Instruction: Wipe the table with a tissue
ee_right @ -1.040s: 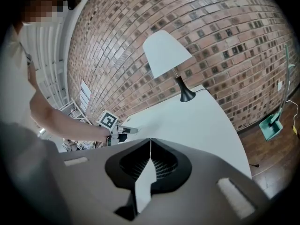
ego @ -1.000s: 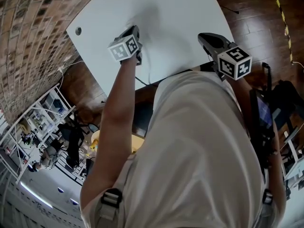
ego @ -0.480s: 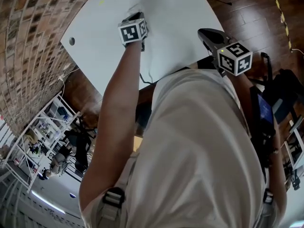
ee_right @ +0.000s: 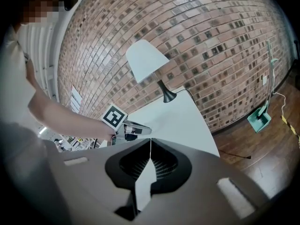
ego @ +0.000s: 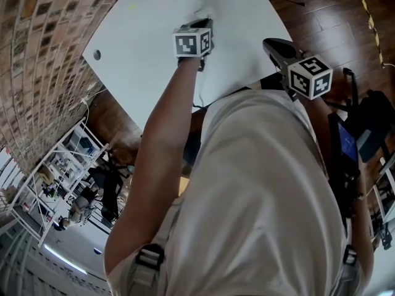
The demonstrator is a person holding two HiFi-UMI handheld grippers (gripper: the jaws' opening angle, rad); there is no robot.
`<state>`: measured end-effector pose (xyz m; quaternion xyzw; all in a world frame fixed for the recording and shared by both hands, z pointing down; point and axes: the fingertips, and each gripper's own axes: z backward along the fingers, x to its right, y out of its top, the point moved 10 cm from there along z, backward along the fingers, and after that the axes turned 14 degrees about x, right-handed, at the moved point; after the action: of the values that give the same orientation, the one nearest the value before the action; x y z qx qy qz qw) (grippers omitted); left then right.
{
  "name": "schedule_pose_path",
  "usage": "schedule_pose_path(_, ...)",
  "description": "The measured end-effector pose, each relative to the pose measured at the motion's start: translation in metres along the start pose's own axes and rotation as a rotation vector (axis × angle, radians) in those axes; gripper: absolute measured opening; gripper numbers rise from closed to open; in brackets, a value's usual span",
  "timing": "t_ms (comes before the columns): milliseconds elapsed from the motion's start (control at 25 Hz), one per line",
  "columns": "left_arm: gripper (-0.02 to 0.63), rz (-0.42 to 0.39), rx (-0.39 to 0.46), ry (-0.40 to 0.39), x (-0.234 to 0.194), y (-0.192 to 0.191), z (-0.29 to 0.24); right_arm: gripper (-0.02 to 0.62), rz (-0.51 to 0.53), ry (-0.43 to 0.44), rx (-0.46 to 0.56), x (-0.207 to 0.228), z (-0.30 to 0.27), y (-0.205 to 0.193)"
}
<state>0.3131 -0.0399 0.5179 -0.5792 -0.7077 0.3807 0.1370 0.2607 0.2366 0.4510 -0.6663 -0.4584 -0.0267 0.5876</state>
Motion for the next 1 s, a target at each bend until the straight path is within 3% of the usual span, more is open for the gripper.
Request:
schedule_pose_path(160,0.021,-0.007,0.003,-0.047,0.011,-0.007,-0.005,0.011,0.002,-0.001,0.003,-0.003,0.0,0.003)
schedule_pose_path(280,0.021,-0.021,-0.025,0.027,-0.01,-0.009,0.003,0.011,0.011,-0.03,0.004,-0.005,0.003,0.005)
schedule_pose_path(360,0.021,-0.023,-0.086,0.107,-0.042,-0.018,0.01,0.011,0.014,-0.046,0.017,-0.008,-0.005,0.003)
schedule_pose_path(440,0.023,-0.071,-0.043,0.156,-0.053,-0.006,0.018,0.011,0.011,-0.036,0.017,-0.008,-0.011,0.002)
schedule_pose_path(560,0.021,-0.075,0.048,0.192,-0.02,0.007,0.013,0.011,0.006,-0.027,0.006,0.006,0.015,0.005)
schedule_pose_path(680,0.021,-0.031,0.041,0.15,0.005,0.006,0.003,0.011,0.004,-0.031,0.018,0.014,0.028,0.01)
schedule_pose_path(840,0.021,-0.071,0.009,0.104,0.03,-0.001,0.003,0.011,0.002,-0.021,0.025,0.011,0.027,0.009)
schedule_pose_path(1000,0.021,-0.023,0.039,0.065,0.043,-0.011,-0.008,0.011,-0.001,-0.026,0.029,0.013,0.03,0.008)
